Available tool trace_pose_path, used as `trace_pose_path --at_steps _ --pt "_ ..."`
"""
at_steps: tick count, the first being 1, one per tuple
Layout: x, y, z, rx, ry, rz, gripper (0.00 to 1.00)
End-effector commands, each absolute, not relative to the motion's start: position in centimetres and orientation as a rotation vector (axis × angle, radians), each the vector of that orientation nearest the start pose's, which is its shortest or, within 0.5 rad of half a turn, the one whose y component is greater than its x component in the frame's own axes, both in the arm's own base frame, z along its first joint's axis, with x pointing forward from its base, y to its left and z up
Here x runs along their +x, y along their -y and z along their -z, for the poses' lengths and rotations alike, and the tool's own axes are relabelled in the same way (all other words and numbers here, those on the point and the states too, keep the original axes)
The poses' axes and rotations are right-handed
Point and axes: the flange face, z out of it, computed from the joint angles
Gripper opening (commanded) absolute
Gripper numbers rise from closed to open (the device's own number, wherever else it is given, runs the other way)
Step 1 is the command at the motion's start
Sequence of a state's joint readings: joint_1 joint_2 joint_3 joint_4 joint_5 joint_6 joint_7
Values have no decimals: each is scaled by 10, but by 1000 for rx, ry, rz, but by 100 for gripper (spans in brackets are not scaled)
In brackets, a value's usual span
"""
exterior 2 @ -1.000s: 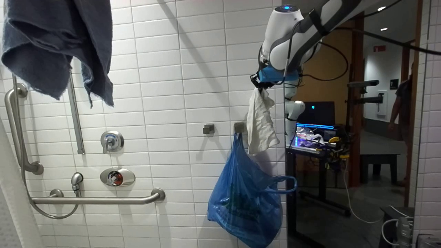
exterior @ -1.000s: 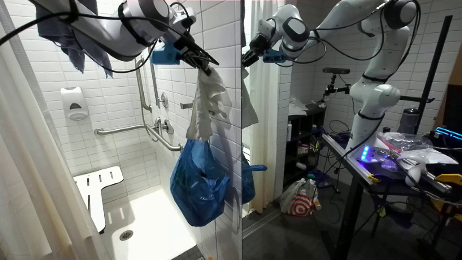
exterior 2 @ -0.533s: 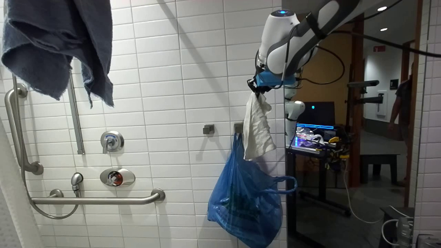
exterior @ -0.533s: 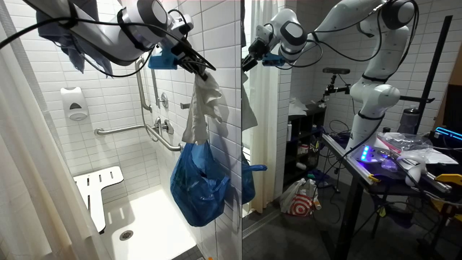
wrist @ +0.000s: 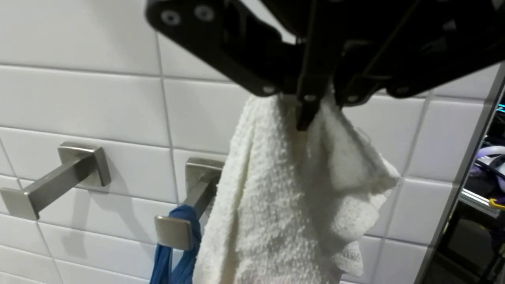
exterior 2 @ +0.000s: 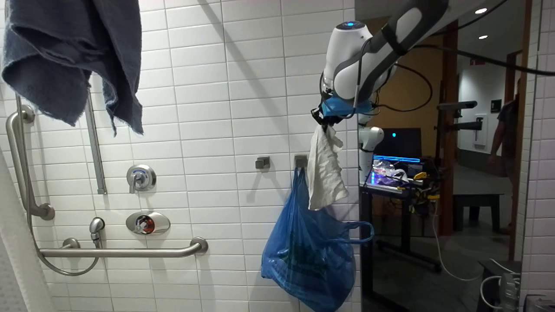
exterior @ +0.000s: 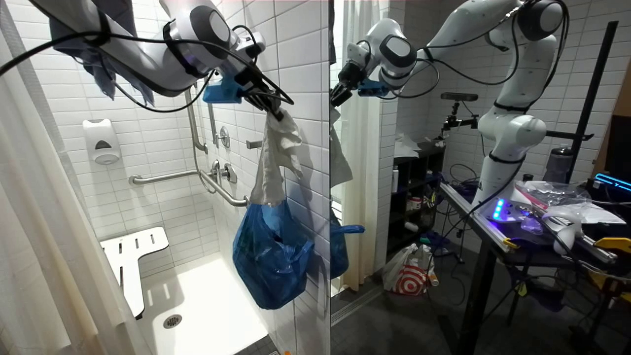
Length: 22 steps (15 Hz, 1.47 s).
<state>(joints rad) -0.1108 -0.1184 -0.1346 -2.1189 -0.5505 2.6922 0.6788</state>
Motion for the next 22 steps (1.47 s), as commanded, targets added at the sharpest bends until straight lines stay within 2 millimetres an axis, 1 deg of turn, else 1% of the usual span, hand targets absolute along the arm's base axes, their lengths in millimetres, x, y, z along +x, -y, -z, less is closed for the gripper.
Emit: trace_pose_path --at_steps 1,11,12,22 --pt "551 122 -537 -3076 -803 1192 1" --pt "558 128 -518 -3169 -797 1129 1" --pt "554 130 -516 -3150 -788 1120 6" --pt "556 129 -514 -3155 -788 1112 6"
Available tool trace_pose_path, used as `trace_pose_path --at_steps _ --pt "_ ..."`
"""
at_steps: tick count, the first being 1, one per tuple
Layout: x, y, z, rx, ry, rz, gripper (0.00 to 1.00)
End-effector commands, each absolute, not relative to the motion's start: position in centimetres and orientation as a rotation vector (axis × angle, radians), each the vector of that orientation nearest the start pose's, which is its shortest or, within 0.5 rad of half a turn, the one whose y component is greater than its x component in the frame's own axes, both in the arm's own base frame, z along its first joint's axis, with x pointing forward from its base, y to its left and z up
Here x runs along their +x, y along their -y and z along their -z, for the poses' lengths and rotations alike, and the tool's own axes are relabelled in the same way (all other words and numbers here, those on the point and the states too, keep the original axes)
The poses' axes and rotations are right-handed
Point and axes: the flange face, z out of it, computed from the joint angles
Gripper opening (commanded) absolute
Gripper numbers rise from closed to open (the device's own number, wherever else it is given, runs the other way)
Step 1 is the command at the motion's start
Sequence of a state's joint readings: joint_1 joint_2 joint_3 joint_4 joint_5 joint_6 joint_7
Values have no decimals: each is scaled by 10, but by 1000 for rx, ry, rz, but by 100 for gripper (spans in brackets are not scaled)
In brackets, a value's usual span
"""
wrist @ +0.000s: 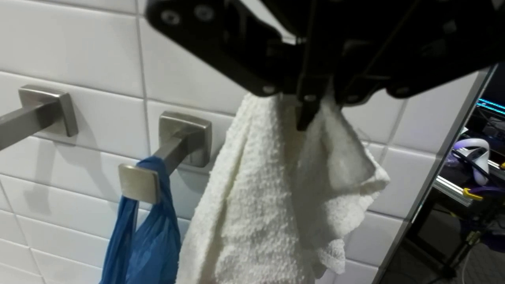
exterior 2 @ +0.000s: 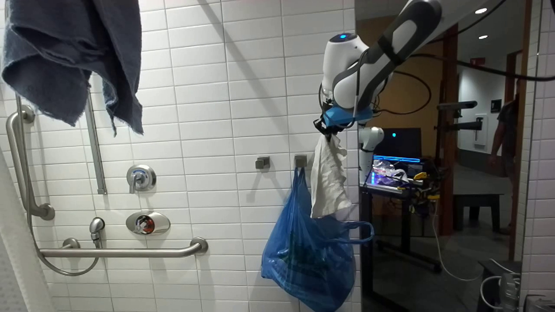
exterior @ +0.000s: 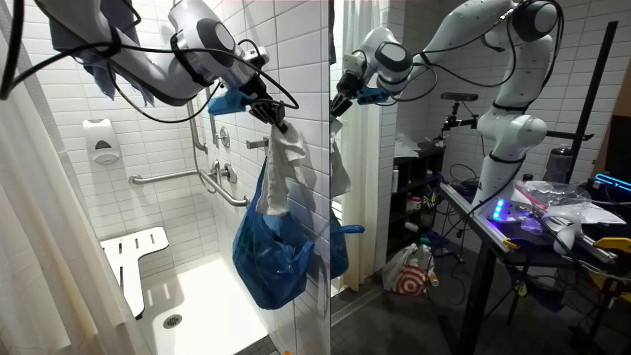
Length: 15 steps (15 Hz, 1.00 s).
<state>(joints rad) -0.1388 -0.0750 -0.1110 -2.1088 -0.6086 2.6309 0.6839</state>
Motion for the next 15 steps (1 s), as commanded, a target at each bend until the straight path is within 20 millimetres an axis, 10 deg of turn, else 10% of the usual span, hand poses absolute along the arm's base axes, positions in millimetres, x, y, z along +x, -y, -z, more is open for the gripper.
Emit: trace_pose_path --at_steps 1,4,5,8,9,15 --pt "556 129 -514 -3155 -788 1112 6" --pt "556 129 -514 -3155 -788 1112 6" --pt "556 129 -514 -3155 -788 1112 31" --pt "556 131 -513 -3157 -788 1105 42" --pt "556 131 -511 -3157 -792 1103 24" --pt "556 131 -510 -3158 -793 1100 42"
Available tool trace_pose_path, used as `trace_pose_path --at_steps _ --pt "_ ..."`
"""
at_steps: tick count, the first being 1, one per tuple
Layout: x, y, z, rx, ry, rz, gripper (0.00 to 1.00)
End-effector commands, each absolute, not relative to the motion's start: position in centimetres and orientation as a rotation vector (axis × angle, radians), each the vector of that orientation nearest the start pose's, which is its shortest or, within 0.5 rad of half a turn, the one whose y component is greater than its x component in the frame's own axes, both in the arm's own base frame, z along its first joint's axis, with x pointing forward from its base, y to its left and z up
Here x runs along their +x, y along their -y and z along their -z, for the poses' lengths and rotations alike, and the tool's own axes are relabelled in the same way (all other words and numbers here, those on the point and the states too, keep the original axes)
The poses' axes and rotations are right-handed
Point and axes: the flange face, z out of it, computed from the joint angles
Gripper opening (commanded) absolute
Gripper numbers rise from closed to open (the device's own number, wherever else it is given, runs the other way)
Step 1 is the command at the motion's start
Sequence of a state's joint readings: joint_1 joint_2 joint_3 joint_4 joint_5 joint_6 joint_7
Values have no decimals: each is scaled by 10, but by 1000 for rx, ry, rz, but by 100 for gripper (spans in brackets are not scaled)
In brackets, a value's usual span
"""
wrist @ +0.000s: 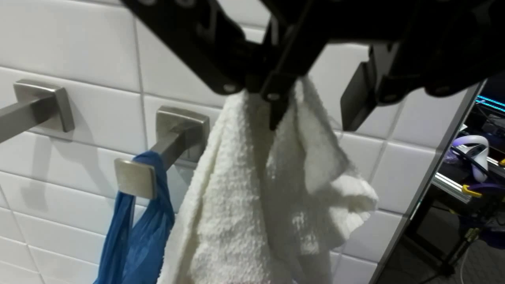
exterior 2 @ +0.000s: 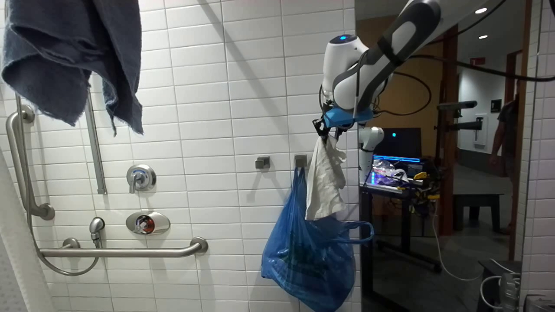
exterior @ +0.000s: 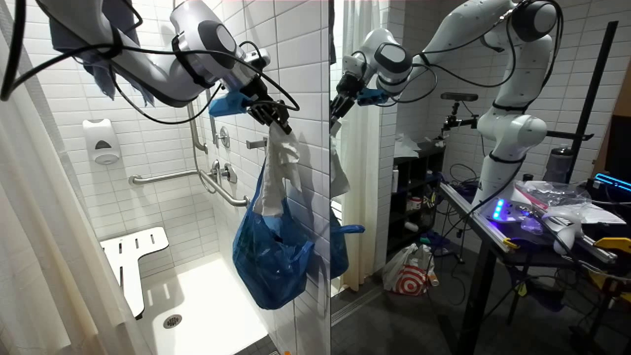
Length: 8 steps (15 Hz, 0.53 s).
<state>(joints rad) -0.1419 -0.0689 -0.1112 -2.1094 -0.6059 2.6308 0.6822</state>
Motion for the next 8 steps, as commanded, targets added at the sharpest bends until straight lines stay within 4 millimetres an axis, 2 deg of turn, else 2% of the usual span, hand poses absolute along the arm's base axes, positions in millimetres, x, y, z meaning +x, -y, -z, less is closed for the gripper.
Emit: trace_pose_path --at_steps 1,3,4,5,8 --pt "556 131 -510 -3158 -793 1100 42" --pt "556 131 -510 -3158 -793 1100 42" --pt "556 131 -510 -3158 -793 1100 67" --pt "556 132 -510 -3158 -795 1100 68" --pt "557 132 -509 -3156 -798 1097 85"
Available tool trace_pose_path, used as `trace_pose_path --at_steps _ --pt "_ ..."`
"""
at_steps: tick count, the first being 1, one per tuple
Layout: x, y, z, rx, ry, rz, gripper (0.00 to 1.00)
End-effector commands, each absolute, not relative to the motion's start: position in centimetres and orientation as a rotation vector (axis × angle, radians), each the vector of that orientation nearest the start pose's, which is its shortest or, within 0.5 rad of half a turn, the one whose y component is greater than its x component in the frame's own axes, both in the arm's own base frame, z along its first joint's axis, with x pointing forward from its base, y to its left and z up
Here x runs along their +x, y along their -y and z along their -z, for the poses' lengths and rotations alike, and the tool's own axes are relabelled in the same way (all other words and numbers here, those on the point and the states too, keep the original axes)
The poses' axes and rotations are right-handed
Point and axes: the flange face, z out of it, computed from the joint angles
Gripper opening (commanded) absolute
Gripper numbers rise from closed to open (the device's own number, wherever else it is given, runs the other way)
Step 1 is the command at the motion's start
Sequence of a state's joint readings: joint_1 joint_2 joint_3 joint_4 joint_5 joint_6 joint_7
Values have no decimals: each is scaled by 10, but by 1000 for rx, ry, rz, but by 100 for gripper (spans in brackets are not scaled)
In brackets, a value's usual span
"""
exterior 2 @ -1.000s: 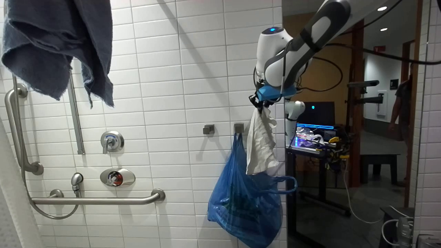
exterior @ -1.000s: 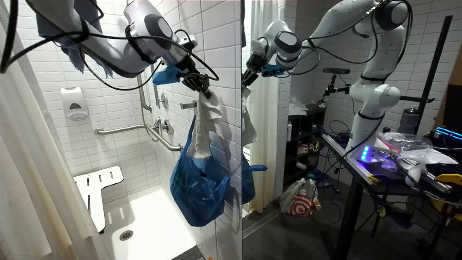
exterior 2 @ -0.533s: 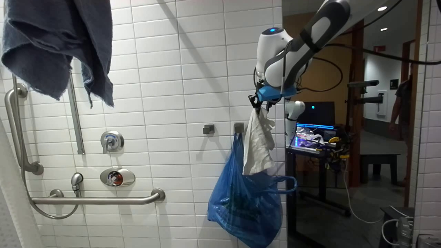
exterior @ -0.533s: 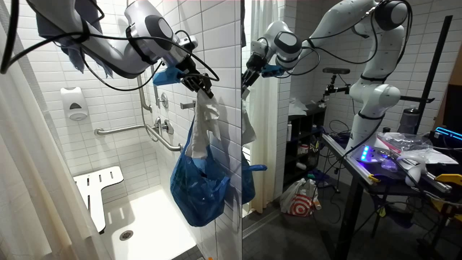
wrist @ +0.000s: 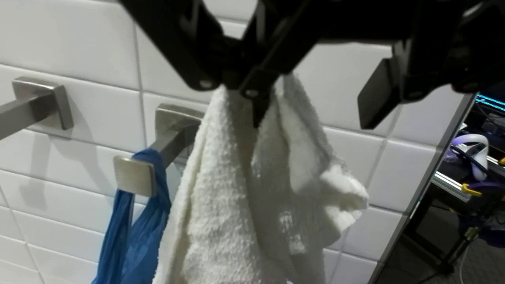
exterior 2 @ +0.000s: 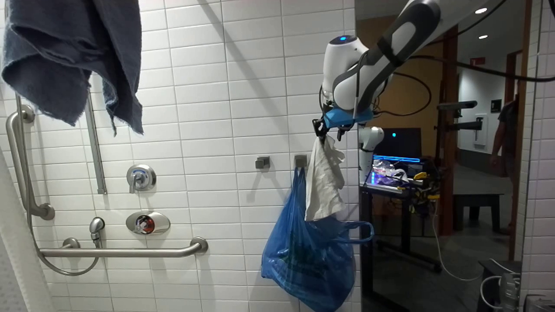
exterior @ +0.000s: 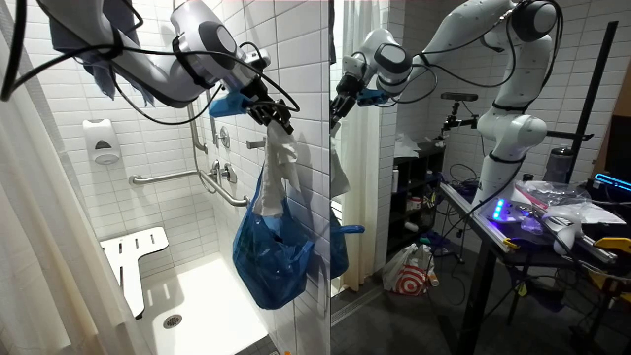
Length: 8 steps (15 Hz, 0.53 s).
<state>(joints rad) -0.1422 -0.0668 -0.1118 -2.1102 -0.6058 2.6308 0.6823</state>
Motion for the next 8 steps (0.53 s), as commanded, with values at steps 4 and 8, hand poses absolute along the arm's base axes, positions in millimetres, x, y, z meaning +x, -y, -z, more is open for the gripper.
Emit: trace_pose_path --at_steps 4,8 --pt "557 133 -508 -3156 -800 1093 100" --pt "557 134 -505 -3157 -803 1084 100"
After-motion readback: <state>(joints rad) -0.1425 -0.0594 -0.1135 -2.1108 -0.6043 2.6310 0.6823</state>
